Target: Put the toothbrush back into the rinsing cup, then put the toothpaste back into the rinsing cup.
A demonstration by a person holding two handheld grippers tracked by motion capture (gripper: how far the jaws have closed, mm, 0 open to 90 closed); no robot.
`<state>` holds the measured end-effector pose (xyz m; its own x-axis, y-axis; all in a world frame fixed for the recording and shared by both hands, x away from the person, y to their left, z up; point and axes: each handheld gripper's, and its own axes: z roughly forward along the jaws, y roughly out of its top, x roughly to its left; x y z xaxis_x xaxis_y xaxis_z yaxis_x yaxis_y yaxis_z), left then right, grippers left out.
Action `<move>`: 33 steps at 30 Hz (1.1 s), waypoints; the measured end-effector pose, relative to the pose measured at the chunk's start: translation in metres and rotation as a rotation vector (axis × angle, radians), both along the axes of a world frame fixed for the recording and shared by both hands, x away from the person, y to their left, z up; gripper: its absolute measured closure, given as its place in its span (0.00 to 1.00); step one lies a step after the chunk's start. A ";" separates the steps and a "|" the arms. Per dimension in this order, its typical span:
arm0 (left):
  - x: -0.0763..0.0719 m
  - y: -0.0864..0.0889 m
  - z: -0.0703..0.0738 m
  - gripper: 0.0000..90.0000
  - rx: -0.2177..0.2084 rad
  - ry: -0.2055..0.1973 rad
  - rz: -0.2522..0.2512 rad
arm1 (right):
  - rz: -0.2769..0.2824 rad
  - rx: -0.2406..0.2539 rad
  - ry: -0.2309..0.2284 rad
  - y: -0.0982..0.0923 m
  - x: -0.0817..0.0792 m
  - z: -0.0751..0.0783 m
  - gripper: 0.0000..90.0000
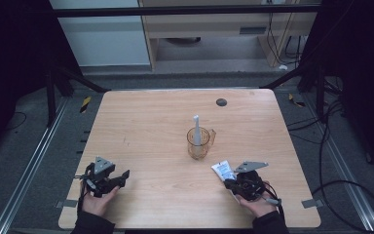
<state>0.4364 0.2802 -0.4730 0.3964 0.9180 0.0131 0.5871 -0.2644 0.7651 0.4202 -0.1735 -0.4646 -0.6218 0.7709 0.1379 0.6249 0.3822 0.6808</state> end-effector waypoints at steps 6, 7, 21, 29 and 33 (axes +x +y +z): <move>0.001 0.000 0.000 0.41 0.000 0.003 -0.003 | -0.051 0.006 -0.034 -0.004 0.003 0.006 0.81; 0.001 -0.001 0.000 0.41 0.001 0.001 -0.002 | -0.076 -0.005 -0.042 -0.006 0.004 0.007 0.76; 0.002 -0.001 -0.001 0.41 0.011 0.012 -0.006 | -0.150 -0.047 -0.086 -0.003 0.011 0.009 0.47; 0.003 -0.002 -0.002 0.40 0.024 0.011 -0.010 | -0.169 -0.062 -0.058 -0.002 0.017 0.006 0.40; 0.004 -0.003 -0.002 0.40 0.025 0.014 -0.010 | -0.170 -0.066 -0.048 -0.001 0.019 0.005 0.40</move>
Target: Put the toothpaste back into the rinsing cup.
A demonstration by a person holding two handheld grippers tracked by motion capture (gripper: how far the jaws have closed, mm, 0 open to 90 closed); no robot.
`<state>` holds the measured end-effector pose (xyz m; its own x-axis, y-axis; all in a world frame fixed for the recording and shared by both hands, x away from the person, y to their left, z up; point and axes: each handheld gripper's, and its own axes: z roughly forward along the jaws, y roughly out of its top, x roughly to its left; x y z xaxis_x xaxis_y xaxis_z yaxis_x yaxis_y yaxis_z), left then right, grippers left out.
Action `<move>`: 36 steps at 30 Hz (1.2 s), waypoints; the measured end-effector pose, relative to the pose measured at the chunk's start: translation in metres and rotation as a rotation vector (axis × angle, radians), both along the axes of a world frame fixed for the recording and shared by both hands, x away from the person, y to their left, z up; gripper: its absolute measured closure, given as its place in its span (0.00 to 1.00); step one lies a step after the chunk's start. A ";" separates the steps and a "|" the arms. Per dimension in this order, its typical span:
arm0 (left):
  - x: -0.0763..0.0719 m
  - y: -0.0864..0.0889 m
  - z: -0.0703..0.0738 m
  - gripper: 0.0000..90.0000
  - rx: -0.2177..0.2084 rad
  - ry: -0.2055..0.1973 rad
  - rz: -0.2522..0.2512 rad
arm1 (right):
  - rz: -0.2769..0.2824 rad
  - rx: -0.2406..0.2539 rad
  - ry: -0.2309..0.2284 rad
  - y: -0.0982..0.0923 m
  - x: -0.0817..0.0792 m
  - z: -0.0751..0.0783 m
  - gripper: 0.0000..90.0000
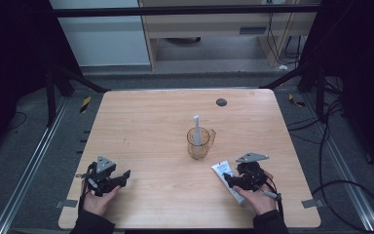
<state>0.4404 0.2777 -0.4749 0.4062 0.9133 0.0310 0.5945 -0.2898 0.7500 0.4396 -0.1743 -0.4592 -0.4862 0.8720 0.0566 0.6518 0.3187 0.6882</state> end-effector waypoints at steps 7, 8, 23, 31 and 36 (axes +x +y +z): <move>0.001 -0.001 -0.001 0.40 0.006 0.003 -0.001 | -0.010 -0.022 0.019 0.002 0.004 -0.003 0.39; 0.001 -0.001 -0.001 0.40 0.006 0.004 -0.001 | -0.011 -0.021 0.024 0.003 0.004 -0.004 0.39; 0.001 -0.002 -0.001 0.40 0.015 0.004 -0.007 | 0.004 -0.042 0.074 0.015 0.014 -0.010 0.40; 0.002 -0.001 -0.001 0.40 0.017 0.004 -0.007 | 0.008 -0.060 0.097 0.022 0.019 -0.015 0.41; 0.002 -0.002 -0.001 0.40 0.018 0.003 -0.007 | 0.005 -0.082 0.110 0.023 0.023 -0.019 0.42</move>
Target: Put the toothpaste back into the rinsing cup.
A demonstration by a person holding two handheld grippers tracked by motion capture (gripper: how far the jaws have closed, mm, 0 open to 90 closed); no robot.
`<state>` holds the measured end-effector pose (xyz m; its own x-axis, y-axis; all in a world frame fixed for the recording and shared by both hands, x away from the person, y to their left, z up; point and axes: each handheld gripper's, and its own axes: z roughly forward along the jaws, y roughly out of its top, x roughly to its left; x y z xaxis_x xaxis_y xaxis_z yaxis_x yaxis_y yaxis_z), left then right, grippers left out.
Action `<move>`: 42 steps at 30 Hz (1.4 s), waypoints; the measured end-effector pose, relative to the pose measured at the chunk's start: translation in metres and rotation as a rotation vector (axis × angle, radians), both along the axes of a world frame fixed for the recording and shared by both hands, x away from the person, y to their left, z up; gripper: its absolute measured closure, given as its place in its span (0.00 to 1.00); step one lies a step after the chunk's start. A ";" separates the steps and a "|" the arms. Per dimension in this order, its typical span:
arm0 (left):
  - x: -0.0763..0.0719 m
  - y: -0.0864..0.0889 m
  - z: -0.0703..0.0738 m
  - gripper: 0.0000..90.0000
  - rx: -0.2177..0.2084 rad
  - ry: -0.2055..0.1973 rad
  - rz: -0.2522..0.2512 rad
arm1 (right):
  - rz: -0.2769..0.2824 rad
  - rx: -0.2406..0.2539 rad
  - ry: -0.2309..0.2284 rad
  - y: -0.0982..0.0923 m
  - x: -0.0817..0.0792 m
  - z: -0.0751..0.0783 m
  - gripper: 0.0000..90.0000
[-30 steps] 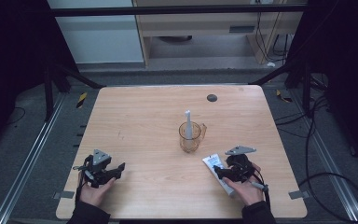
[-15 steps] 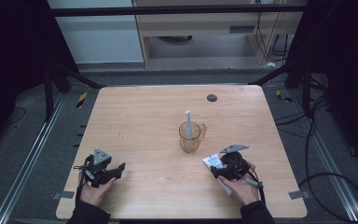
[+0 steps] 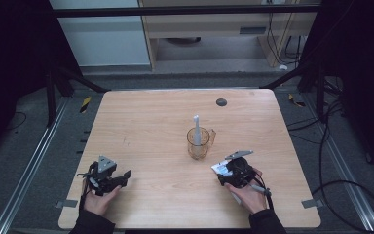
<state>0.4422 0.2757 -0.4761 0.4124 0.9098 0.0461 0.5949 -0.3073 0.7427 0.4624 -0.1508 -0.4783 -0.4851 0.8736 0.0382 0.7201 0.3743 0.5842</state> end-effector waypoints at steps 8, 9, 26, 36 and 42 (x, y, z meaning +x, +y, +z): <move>0.000 0.000 0.000 0.40 -0.002 0.004 0.001 | -0.003 -0.016 0.021 0.001 0.003 -0.004 0.42; 0.000 0.000 0.000 0.40 -0.002 0.004 0.001 | -0.003 -0.016 0.021 0.001 0.003 -0.004 0.42; 0.001 0.000 -0.001 0.40 -0.001 0.010 -0.002 | -0.002 -0.066 0.048 0.007 0.009 -0.005 0.43; 0.001 0.000 -0.001 0.40 -0.001 0.010 -0.002 | -0.019 -0.085 0.079 0.010 0.010 -0.002 0.50; 0.001 0.000 -0.001 0.40 -0.002 0.009 -0.002 | -0.024 -0.076 0.078 0.009 0.010 0.000 0.56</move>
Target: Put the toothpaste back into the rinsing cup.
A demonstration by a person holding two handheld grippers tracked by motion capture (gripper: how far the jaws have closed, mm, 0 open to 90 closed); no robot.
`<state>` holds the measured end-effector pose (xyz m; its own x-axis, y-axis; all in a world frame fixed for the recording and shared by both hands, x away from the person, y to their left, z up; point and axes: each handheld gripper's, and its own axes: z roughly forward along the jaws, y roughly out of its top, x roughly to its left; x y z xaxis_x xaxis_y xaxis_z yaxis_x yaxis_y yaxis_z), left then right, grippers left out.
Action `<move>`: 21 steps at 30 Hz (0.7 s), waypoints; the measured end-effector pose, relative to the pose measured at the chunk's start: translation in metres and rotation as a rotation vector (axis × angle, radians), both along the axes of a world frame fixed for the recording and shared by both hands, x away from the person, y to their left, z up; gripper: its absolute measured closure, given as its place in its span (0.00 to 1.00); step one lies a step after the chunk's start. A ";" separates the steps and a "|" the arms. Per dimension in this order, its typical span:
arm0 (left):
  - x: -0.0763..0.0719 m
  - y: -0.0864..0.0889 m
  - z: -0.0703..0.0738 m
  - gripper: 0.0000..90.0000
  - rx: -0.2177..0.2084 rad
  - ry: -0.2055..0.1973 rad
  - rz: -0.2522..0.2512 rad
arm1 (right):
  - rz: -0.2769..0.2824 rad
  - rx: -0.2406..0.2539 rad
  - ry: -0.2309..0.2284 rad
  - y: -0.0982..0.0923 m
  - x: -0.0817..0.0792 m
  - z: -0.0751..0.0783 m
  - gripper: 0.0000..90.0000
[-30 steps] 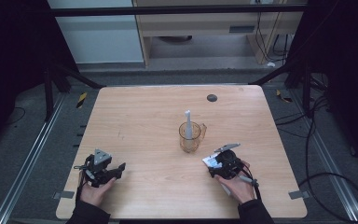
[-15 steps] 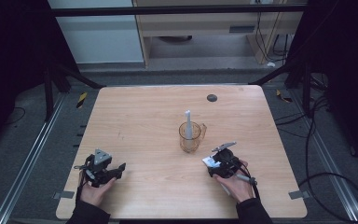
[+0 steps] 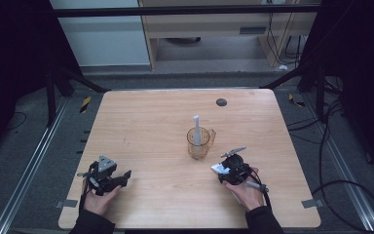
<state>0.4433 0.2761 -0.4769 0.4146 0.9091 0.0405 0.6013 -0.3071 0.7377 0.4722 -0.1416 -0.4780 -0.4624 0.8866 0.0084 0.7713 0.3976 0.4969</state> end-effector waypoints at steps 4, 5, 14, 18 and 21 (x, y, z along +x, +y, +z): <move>0.000 0.000 0.000 0.40 -0.001 0.000 0.000 | 0.003 0.011 0.002 -0.002 0.000 0.002 0.62; 0.000 0.000 0.000 0.40 -0.001 0.000 0.001 | 0.000 0.016 0.004 -0.003 -0.001 0.003 0.65; 0.000 0.000 0.001 0.40 -0.001 -0.001 0.002 | 0.000 0.035 -0.010 -0.005 -0.003 0.009 0.75; 0.000 0.000 0.001 0.40 -0.001 -0.001 0.001 | -0.001 0.060 -0.015 -0.007 -0.004 0.013 0.77; 0.000 0.001 0.001 0.40 0.001 -0.001 0.002 | 0.013 0.089 -0.025 -0.008 -0.005 0.019 0.77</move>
